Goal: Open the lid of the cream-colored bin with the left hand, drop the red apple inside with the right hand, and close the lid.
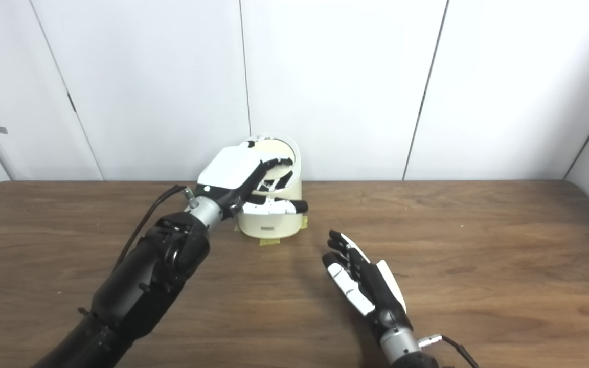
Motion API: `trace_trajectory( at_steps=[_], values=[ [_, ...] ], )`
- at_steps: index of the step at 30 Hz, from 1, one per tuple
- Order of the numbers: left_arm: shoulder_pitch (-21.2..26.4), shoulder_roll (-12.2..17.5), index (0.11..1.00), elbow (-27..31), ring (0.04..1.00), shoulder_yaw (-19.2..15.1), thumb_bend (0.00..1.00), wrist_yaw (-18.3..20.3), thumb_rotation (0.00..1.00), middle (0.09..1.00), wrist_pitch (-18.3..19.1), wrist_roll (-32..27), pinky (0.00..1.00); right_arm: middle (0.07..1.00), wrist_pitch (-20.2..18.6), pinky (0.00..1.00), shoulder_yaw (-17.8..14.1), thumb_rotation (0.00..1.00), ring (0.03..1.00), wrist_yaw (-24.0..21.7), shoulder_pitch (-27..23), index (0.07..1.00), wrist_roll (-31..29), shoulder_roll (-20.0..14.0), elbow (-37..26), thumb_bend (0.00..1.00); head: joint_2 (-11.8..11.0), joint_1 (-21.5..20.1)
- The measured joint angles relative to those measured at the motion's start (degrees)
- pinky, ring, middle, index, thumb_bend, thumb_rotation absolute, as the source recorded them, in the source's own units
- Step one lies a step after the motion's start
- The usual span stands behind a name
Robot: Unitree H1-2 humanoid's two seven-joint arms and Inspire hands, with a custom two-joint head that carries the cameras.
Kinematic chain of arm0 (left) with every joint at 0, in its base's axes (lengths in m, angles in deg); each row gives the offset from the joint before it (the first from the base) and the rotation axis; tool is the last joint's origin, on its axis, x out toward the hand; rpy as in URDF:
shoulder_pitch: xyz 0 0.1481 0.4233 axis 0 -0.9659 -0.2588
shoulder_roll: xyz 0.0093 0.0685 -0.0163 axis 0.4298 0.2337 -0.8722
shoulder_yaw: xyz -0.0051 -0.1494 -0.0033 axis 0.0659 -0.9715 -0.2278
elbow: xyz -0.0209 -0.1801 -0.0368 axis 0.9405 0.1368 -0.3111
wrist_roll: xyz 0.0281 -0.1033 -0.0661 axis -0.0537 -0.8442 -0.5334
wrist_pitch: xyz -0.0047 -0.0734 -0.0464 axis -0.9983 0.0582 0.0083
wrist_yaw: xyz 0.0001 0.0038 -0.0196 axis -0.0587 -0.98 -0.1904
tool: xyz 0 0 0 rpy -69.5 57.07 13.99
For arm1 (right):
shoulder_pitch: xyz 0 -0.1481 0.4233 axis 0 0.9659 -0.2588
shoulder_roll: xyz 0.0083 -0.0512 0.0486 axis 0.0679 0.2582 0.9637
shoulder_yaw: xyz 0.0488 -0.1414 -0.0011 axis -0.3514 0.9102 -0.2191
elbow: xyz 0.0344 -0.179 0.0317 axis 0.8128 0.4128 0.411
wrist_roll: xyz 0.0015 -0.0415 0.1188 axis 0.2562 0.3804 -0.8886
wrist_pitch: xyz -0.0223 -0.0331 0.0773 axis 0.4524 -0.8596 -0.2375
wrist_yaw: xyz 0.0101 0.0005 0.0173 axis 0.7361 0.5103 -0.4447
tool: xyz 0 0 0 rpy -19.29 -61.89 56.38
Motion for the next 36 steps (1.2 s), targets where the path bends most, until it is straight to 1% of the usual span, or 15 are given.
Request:
trace_trajectory(
  at_steps=[3,5,7,10,11,12,15,18,23,26,28,29,31,36],
  values=[
    [0.6,0.5,0.802,-0.9,0.806,1.5,0.85,-1.0,0.91,0.803,-0.7,2.1,1.0,0.897,-0.6,0.75,0.2,0.79,0.864,0.0,-0.1,0.909,0.1,0.0,-0.2,0.39,0.0,-0.1],
    [0.5,0.5,0.815,-1.0,0.821,1.3,0.83,-1.4,0.89,0.817,-0.9,2.1,1.0,0.897,-0.7,0.75,0.3,0.79,0.862,0.0,-0.2,0.908,0.2,0.0,-0.2,0.39,0.0,-0.1],
    [-0.3,0.4,0.836,-0.9,0.842,0.3,0.79,-2.4,0.87,0.836,-1.5,0.8,1.0,0.896,-0.8,0.74,0.3,0.8,0.861,0.0,-0.2,0.908,0.3,-0.1,-0.2,0.39,0.1,0.2],
    [-2.6,-0.4,0.862,0.2,0.866,-2.3,0.74,-3.7,0.89,0.86,-2.1,-2.8,1.0,0.897,-0.8,0.75,0.5,0.79,0.866,0.0,-0.3,0.909,0.4,-0.1,-0.2,0.38,0.1,0.2],
    [-3.4,-0.8,0.875,0.5,0.879,-3.1,0.71,-4.5,0.91,0.874,-2.7,-3.8,0.97,0.899,-0.8,0.76,0.4,0.79,0.869,0.0,-0.3,0.911,0.4,-0.1,-0.2,0.38,0.2,0.2],
    [-3.8,-1.0,0.876,0.5,0.881,-3.6,0.71,-5.0,0.92,0.876,-3.3,-4.7,0.97,0.9,-0.8,0.76,0.4,0.79,0.87,0.0,-0.3,0.911,0.3,-0.1,-0.2,0.38,0.2,0.2],
    [-4.6,-1.3,0.897,0.7,0.898,-4.6,0.68,-6.0,0.93,0.894,-5.1,-6.7,0.91,0.901,-0.8,0.76,0.4,0.79,0.87,0.0,-0.3,0.915,0.1,-0.1,-0.2,0.39,0.1,0.1],
    [-6.2,-1.9,0.911,1.2,0.899,-5.2,0.65,-8.0,0.93,0.899,-6.2,-7.0,0.89,0.903,-0.8,0.76,0.4,0.81,0.872,0.0,-0.4,0.917,0.1,-0.2,-0.2,0.39,0.1,0.1],
    [-7.9,-2.9,0.921,3.2,0.913,-5.5,0.63,-8.9,0.94,0.91,-6.7,-7.8,0.92,0.902,-0.8,0.76,0.5,0.82,0.871,0.0,-0.4,0.915,0.2,-0.3,-0.2,0.4,0.1,0.4],
    [-9.0,-3.3,0.935,5.0,0.929,-5.4,0.62,-8.6,0.94,0.925,-7.2,-8.5,0.95,0.904,-0.8,0.77,0.5,0.8,0.874,0.0,-0.5,0.918,0.1,-0.2,-0.2,0.39,0.0,0.4],
    [-9.7,-3.8,0.941,5.1,0.936,-5.4,0.61,-9.0,0.91,0.936,-8.0,-8.5,0.93,0.903,-0.9,0.77,0.5,0.8,0.874,0.0,-0.5,0.917,0.1,-0.2,-0.2,0.39,0.0,0.4],
    [-10.0,-4.1,0.952,5.1,0.947,-5.4,0.6,-9.5,0.91,0.948,-8.3,-8.4,0.93,0.904,-0.9,0.77,0.5,0.8,0.874,0.0,-0.5,0.917,0.1,-0.2,-0.2,0.39,0.0,0.4],
    [-10.5,-4.6,0.99,5.1,0.989,-5.5,0.56,-11.3,0.94,0.989,-8.6,-7.9,0.98,0.901,-0.9,0.76,0.5,0.8,0.87,0.0,-0.6,0.913,0.2,-0.2,-0.2,0.39,-0.1,0.4],
    [-10.6,-5.1,1.0,5.0,1.0,-5.8,0.49,-18.0,0.95,1.0,-8.7,-2.7,1.0,0.903,-1.1,0.76,0.6,0.79,0.873,0.1,-0.7,0.915,0.4,-0.2,-0.2,0.4,-0.2,0.4]
  ],
)
